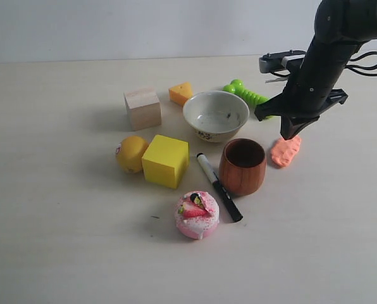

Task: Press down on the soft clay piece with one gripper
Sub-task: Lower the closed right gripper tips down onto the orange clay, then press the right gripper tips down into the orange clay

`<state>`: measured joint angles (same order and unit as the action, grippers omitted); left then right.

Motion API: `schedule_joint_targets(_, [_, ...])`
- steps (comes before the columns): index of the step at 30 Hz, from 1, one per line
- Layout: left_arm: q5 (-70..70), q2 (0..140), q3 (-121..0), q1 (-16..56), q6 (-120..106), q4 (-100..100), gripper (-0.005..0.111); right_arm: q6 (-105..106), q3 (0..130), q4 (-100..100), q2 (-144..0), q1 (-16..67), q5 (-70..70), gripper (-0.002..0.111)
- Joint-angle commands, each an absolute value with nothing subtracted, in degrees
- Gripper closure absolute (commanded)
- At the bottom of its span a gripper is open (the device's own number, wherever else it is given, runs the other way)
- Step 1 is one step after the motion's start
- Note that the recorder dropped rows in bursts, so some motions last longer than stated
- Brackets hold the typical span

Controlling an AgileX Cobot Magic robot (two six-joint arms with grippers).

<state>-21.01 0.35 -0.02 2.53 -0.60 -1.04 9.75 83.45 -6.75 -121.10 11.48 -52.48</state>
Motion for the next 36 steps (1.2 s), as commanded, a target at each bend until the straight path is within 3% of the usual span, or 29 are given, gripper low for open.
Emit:
schedule_joint_targets(1, [-20.6,0.0,0.0,2.8,-0.4,-0.9,0.107,8.5,83.1,-6.3,-121.0,11.2,-52.5,0.108])
schedule_joint_targets(36, [-20.6,0.0,0.0,2.8,-0.4,-0.9,0.107,7.5,78.3,-5.2,-125.9,11.2,-46.6,0.108])
